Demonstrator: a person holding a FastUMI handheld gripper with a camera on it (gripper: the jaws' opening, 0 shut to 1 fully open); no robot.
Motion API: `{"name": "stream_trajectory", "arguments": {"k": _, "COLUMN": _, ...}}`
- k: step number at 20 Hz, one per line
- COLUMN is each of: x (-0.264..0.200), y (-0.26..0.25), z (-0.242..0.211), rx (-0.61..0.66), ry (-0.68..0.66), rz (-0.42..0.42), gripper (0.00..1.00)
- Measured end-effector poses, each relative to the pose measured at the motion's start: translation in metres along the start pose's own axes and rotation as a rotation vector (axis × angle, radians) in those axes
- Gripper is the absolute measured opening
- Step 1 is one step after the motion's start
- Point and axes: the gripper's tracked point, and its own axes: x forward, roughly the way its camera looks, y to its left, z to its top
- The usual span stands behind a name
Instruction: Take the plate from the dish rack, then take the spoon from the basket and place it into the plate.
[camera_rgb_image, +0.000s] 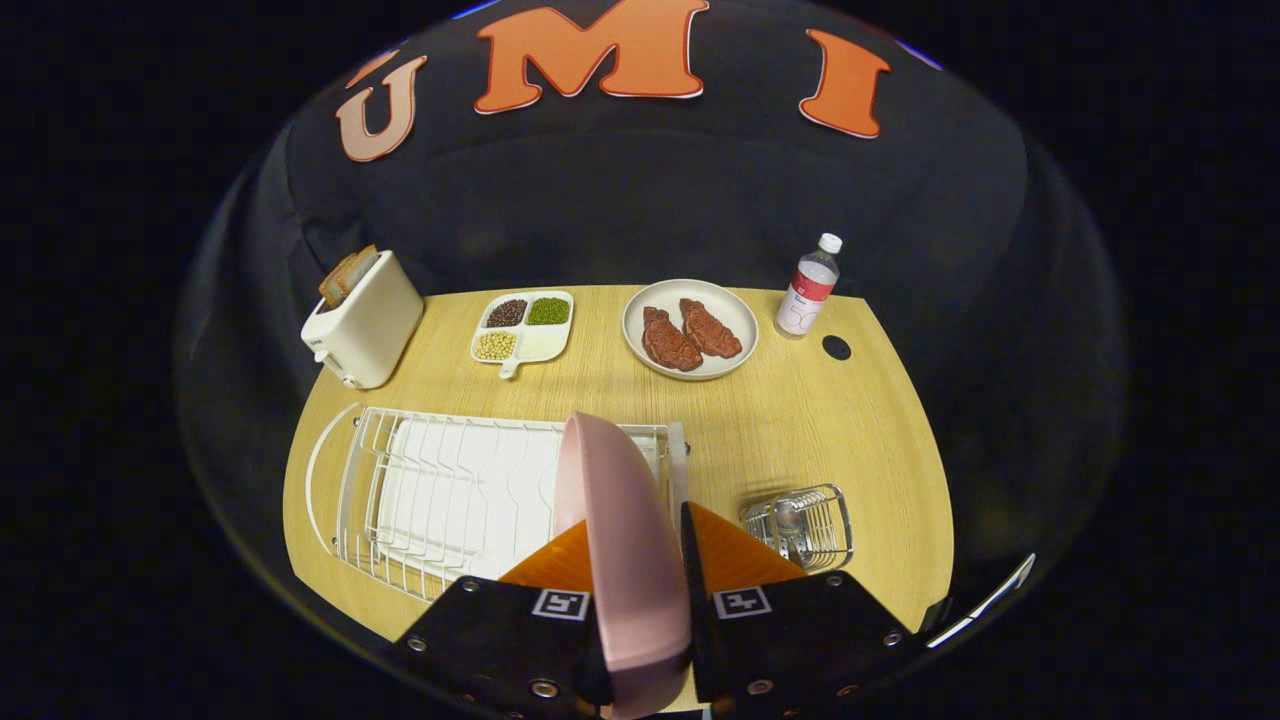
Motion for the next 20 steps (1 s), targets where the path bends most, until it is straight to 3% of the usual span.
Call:
{"name": "stream_trajectory", "arguments": {"k": 5, "x": -0.049, "y": 0.015, "z": -0.026, "rx": -0.033, "ry": -0.072, "rz": 0.086, "gripper": 0.31}}
{"name": "stream_trajectory", "arguments": {"k": 10, "x": -0.072, "y": 0.036, "z": -0.083, "rx": -0.045, "ry": -0.059, "rz": 0.191, "gripper": 0.31}}
{"name": "stream_trajectory", "arguments": {"k": 20, "x": -0.038, "y": 0.045, "z": -0.173, "rx": 0.004, "ry": 0.012, "rz": 0.259, "gripper": 0.31}}
